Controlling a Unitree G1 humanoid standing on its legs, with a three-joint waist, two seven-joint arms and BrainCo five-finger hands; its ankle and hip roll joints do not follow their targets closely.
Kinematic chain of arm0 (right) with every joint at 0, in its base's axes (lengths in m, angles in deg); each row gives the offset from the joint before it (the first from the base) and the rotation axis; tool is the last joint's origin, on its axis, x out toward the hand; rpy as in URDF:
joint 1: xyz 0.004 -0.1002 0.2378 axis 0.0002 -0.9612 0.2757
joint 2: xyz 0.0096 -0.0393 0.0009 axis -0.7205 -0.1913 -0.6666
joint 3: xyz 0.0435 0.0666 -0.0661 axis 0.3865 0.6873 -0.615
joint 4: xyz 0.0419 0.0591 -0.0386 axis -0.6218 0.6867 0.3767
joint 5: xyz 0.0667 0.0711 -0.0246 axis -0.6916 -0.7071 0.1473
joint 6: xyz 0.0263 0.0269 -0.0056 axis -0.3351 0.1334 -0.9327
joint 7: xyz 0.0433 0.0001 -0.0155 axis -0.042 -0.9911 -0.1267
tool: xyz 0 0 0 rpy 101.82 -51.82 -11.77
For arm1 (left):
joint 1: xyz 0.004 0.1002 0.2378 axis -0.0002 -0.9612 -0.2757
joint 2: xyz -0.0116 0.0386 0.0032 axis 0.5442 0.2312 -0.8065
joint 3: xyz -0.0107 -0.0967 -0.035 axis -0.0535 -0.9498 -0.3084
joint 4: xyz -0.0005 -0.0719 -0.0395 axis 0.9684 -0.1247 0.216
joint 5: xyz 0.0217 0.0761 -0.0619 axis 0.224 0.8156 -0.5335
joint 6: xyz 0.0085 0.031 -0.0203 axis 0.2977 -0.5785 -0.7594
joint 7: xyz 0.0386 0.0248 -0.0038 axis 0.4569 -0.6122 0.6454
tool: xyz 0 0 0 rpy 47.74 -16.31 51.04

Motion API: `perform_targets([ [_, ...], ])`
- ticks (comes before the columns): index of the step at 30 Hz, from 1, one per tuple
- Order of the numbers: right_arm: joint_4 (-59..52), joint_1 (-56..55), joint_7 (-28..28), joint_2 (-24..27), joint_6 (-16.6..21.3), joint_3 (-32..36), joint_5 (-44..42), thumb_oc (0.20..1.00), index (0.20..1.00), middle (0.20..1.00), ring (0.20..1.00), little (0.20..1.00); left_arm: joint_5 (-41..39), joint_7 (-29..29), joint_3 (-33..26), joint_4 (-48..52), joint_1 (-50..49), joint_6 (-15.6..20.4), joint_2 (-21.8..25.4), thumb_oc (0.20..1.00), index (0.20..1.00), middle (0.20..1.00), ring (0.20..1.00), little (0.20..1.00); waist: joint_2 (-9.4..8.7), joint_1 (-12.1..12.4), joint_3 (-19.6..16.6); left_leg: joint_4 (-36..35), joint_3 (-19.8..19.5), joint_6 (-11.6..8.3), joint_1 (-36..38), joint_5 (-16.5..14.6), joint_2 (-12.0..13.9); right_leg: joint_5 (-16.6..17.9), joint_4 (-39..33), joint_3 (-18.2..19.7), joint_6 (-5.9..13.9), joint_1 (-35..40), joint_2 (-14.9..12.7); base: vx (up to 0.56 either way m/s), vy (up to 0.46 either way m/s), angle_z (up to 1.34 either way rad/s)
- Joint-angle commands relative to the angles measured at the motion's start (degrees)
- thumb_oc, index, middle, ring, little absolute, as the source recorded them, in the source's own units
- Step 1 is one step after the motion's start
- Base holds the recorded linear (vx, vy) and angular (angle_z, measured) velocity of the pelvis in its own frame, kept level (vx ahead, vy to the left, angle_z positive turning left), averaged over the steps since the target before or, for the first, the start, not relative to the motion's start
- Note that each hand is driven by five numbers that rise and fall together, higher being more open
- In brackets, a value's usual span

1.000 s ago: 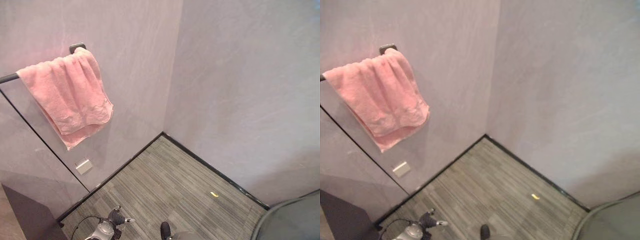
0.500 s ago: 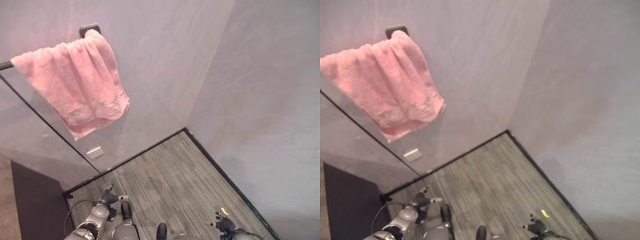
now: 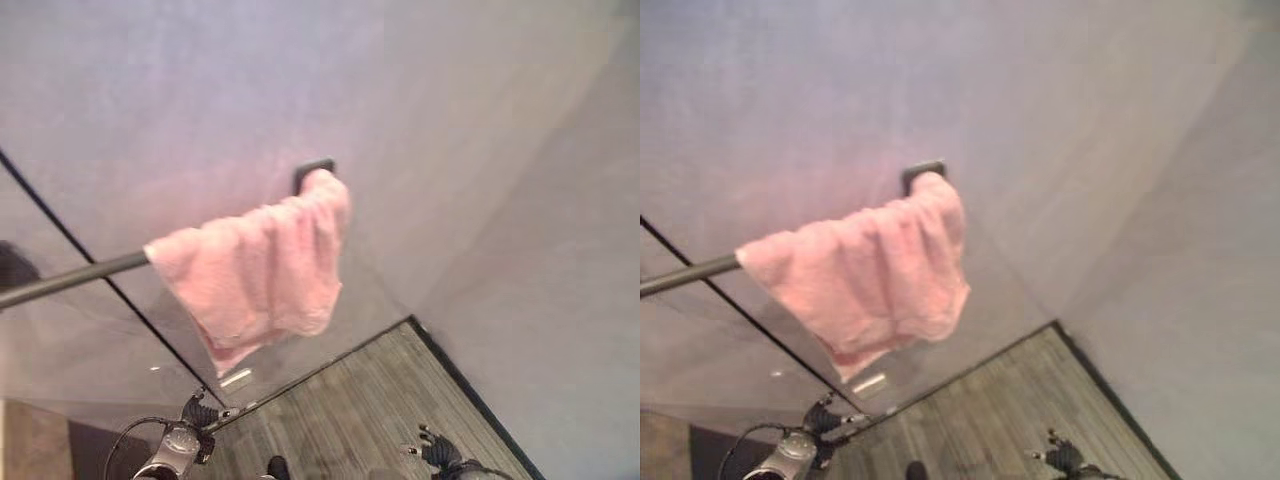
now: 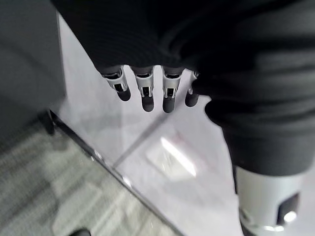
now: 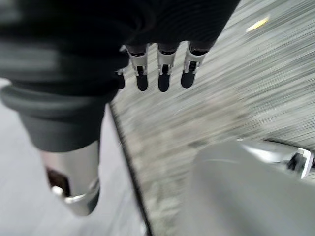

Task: Put brush and paste in cup on sink, flatten towel.

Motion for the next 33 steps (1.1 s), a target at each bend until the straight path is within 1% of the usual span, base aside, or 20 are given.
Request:
perform_targets([
  [1,-2.26,0.22,0.13,2.01,2.62,-0.36,-1.94,1.000,1.000,1.000,1.000,1.000,2.05,-0.36,-0.71,0.32,0.43,1.41,1.96,1.000,1.000,1.000,1.000,1.000,-0.99,-0.80,1.04,4.21,-1.58,-6.04,-4.50,1.56,2.38,11.41,-14.63,1.17,0.32,3.67,3.33,0.15,0.049,0.57],
  [2,-3.64,-0.41,0.31,2.51,2.64,-0.43,-2.04,1.000,1.000,1.000,1.000,1.000,2.44,-0.45,-0.46,-0.27,0.52,1.44,1.82,1.000,1.000,1.000,1.000,1.000,-1.22,-1.47,1.44,4.43,-2.97,-6.01,-3.63,1.12,1.78,10.40,-15.55,1.72,0.21,4.29,3.80,0.24,0.036,1.00],
  [4,-4.38,-0.68,0.17,3.69,2.75,-0.18,-2.15,1.000,1.000,1.000,1.000,1.000,3.60,-0.16,0.61,-0.28,0.08,1.44,1.23,1.000,1.000,1.000,1.000,1.000,-2.30,-1.28,1.63,4.51,-4.48,-5.87,-2.89,0.67,0.54,11.74,-18.74,2.09,0.26,6.90,3.53,0.14,-0.026,1.27],
  [7,-4.31,-0.34,0.05,4.58,2.67,0.17,-1.69,1.000,1.000,1.000,1.000,1.000,3.64,-0.24,0.36,0.95,-1.67,1.47,1.08,1.000,1.000,1.000,1.000,1.000,-2.73,-0.09,1.06,3.61,-3.96,-6.19,-2.82,0.88,0.55,12.21,-22.20,0.46,0.46,8.70,2.90,0.03,-0.074,0.48],
  [8,-5.20,-0.58,0.07,6.19,2.72,0.98,-1.20,1.000,1.000,1.000,1.000,1.000,2.10,-0.97,-1.12,4.08,-4.65,1.74,1.63,1.000,1.000,1.000,1.000,1.000,-2.82,1.35,0.50,2.91,-4.30,-6.93,-3.51,1.85,1.03,11.06,-25.88,-0.73,0.15,10.11,3.23,0.02,-0.119,-0.19],
  [10,-6.66,-1.10,0.12,7.08,2.74,1.41,-0.96,1.000,1.000,1.000,1.000,1.000,2.23,-1.30,-1.26,5.88,-5.92,1.77,2.15,1.000,1.000,1.000,1.000,1.000,-2.84,1.66,0.40,2.90,-4.74,-7.24,-3.92,2.25,1.22,10.23,-26.76,-1.41,-0.21,10.56,3.35,-0.01,-0.124,-0.16],
  [12,-11.68,-2.71,0.81,10.05,3.27,3.08,-1.42,1.000,1.000,1.000,1.000,1.000,3.13,-2.09,-1.68,9.09,-8.64,1.83,4.05,1.000,1.000,1.000,1.000,1.000,-3.23,2.39,1.45,3.42,-6.35,-8.27,-6.09,3.69,1.65,8.14,-28.56,-2.39,-1.47,11.20,4.20,-0.09,-0.174,0.26],
  [15,-13.45,-3.41,1.06,11.32,3.58,3.71,-1.81,1.000,1.000,1.000,1.000,1.000,3.40,-2.44,-2.08,9.26,-9.01,1.86,4.99,1.000,1.000,1.000,1.000,1.000,-3.42,2.88,2.46,3.95,-7.97,-9.15,-8.28,5.13,1.81,7.60,-29.86,-3.59,-2.11,11.12,4.43,-0.14,-0.150,0.42],
  [16,-15.02,-3.57,1.10,12.37,3.92,4.47,-2.82,1.000,1.000,1.000,1.000,1.000,3.66,-2.50,-2.01,10.23,-9.23,2.16,5.67,1.000,1.000,1.000,1.000,1.000,-3.07,3.43,3.58,3.47,-9.67,-10.54,-10.64,7.36,1.94,7.51,-31.54,-5.35,-2.47,10.63,4.50,-0.19,-0.145,0.35],
  [18,-15.75,-3.36,1.27,13.25,4.03,4.72,-3.45,1.000,1.000,1.000,1.000,1.000,3.88,-2.34,-1.64,11.01,-8.91,2.42,6.35,1.000,1.000,1.000,1.000,1.000,-2.33,3.68,4.07,1.32,-12.03,-11.70,-12.62,9.88,2.17,7.59,-32.76,-7.03,-2.85,9.76,4.56,-0.21,-0.144,0.57],
  [20,-15.85,-1.96,0.82,14.24,4.09,4.45,-3.26,1.000,1.000,1.000,1.000,1.000,3.90,-2.07,-1.18,12.64,-8.54,2.90,7.05,1.000,1.000,1.000,1.000,1.000,-1.85,4.29,5.06,0.21,-15.91,-13.06,-14.64,11.65,2.54,7.96,-32.72,-7.98,-3.01,8.24,4.18,-0.15,-0.068,0.53],
  [21,-15.81,-1.92,0.82,14.23,4.10,4.44,-3.26,1.000,1.000,1.000,1.000,1.000,3.90,-2.07,-1.20,12.67,-8.54,2.88,7.05,1.000,1.000,1.000,1.000,1.000,-1.83,4.16,5.01,0.21,-16.04,-13.08,-14.73,11.69,2.53,7.93,-32.68,-8.11,-3.02,8.17,4.19,-0.23,-0.046,0.53],
  [22,-15.25,-0.47,-0.01,15.11,4.32,5.03,-2.84,1.000,1.000,1.000,1.000,1.000,3.79,-2.14,-0.86,14.93,-8.13,2.84,7.65,1.000,1.000,1.000,1.000,1.000,-1.79,3.51,5.88,1.09,-14.51,-13.02,-13.78,10.09,3.59,8.98,-32.31,-10.21,-2.71,6.34,2.47,-0.17,-0.023,0.49],
  [23,-15.24,-0.45,-0.01,15.11,4.32,5.04,-2.84,1.000,1.000,1.000,1.000,1.000,3.79,-2.15,-0.87,14.95,-8.12,2.82,7.65,1.000,1.000,1.000,1.000,1.000,-1.74,3.46,5.83,1.08,-14.57,-13.02,-13.89,10.17,3.63,9.08,-32.36,-10.26,-2.71,6.26,2.52,-0.25,0.004,0.61],
  [24,-16.75,-1.11,-0.34,15.14,4.05,6.22,-2.89,1.000,1.000,1.000,1.000,1.000,4.20,-2.61,-1.25,16.51,-8.75,2.91,7.61,1.000,1.000,1.000,1.000,1.000,-1.95,2.76,5.15,2.39,-12.62,-12.22,-11.77,7.89,4.22,9.74,-32.96,-11.38,-2.47,5.49,1.52,-0.08,0.027,0.67],
  [25,-16.82,-1.17,-0.35,15.15,4.01,6.22,-2.89,1.000,1.000,1.000,1.000,1.000,4.20,-2.61,-1.25,16.54,-8.80,2.90,7.62,1.000,1.000,1.000,1.000,1.000,-1.95,2.80,5.23,2.49,-12.59,-12.23,-11.67,7.74,4.23,9.69,-32.94,-11.34,-2.46,5.61,1.52,-0.13,0.033,0.87],
  [27,-18.96,-2.01,-0.70,15.64,4.34,7.47,-3.32,1.000,1.000,1.000,1.000,1.000,4.80,-3.28,-0.92,18.92,-9.50,3.27,8.16,1.000,1.000,1.000,1.000,1.000,-2.20,1.67,4.62,5.67,-13.34,-11.54,-6.75,2.26,3.94,10.69,-33.57,-11.27,-2.73,4.95,0.38,-0.13,0.050,0.49],
  [29,-20.20,-2.77,-0.83,15.69,4.39,8.06,-3.14,1.000,1.000,1.000,1.000,1.000,4.87,-3.34,-0.85,19.39,-9.66,3.30,8.19,1.000,1.000,1.000,1.000,1.000,-1.89,1.11,4.05,4.64,-13.00,-11.66,-5.27,1.94,4.44,10.84,-33.90,-11.58,-2.66,4.73,0.27,-0.07,0.114,-0.07],
  [30,-20.44,-3.17,-1.37,15.54,4.58,9.17,-3.23,1.000,1.000,1.000,1.000,1.000,5.08,-3.24,-0.43,20.14,-9.22,3.37,7.96,1.000,1.000,1.000,1.000,1.000,-1.04,0.28,3.21,2.41,-11.67,-12.12,-3.86,2.47,5.41,10.87,-34.38,-12.04,-2.32,4.87,0.16,-0.01,0.197,0.14],
  [33,-20.91,-3.13,-1.66,15.69,4.37,9.48,-2.86,1.000,1.000,1.000,1.000,1.000,5.49,-3.19,-0.41,21.09,-9.64,3.35,8.00,1.000,1.000,1.000,1.000,1.000,-0.48,0.17,2.65,0.86,-11.04,-11.97,-3.11,2.26,5.40,10.78,-34.20,-11.39,-2.05,5.44,0.32,0.03,0.165,0.18],
])
